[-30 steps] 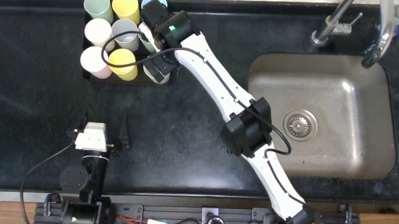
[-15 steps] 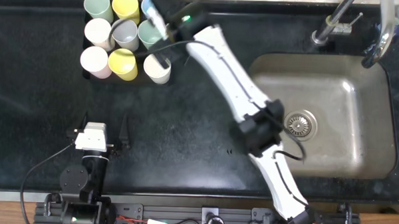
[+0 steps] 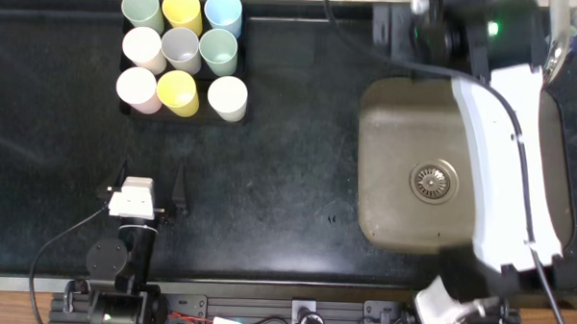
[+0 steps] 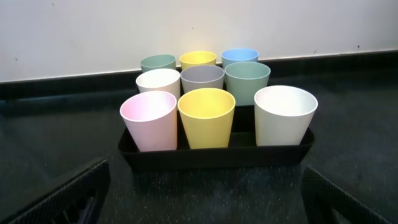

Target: Store Cups

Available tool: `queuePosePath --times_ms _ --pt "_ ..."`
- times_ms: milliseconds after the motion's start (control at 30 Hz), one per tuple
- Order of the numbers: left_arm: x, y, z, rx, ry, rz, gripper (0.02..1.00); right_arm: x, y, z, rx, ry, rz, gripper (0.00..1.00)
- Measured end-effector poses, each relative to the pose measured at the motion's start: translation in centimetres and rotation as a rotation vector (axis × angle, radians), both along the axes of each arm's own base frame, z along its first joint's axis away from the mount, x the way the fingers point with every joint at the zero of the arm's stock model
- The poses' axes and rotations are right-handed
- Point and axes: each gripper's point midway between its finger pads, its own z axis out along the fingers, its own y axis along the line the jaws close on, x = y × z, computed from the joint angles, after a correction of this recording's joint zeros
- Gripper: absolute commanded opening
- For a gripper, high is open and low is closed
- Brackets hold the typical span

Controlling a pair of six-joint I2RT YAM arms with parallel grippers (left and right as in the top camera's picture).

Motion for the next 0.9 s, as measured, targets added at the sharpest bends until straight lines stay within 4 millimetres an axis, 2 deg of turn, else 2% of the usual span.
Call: queuePosePath --times_ms 133,200,267,333,467,533,667,900 --pt "0.0 0.0 0.0 0.0 0.0 0.0 1.0 -3.4 -1.6 -6.7 0.039 0.058 -0.118 0.998" --pt "0.0 0.0 0.0 0.0 -0.001 0.0 1.0 -4.2 -2.2 -9.1 0.068 -0.014 -0.149 0.996" --pt "0.0 0.0 0.0 0.0 0.0 0.0 1.0 -5.2 -2.7 -10.3 0.089 -0.109 -0.159 0.998" --pt "0.0 0.0 0.0 0.0 0.0 0.0 1.0 -6.2 -3.4 -10.2 0.098 -0.25 -0.161 0.998" --pt "0.0 0.0 0.0 0.0 0.0 0.0 1.0 -7.5 -6.0 -6.9 0.057 -0.605 -0.2 0.998" --pt "0.0 0.0 0.0 0.0 0.0 0.0 0.998 -8.7 -7.4 -5.7 0.025 -0.721 -0.237 0.998" --pt "0.0 0.0 0.0 0.0 0.0 0.0 1.0 -11.4 -9.2 -5.8 -0.025 -0.798 -0.28 0.998" --pt "0.0 0.0 0.0 0.0 0.0 0.0 0.998 -13.9 -10.3 -4.9 -0.043 -0.864 -0.308 0.998"
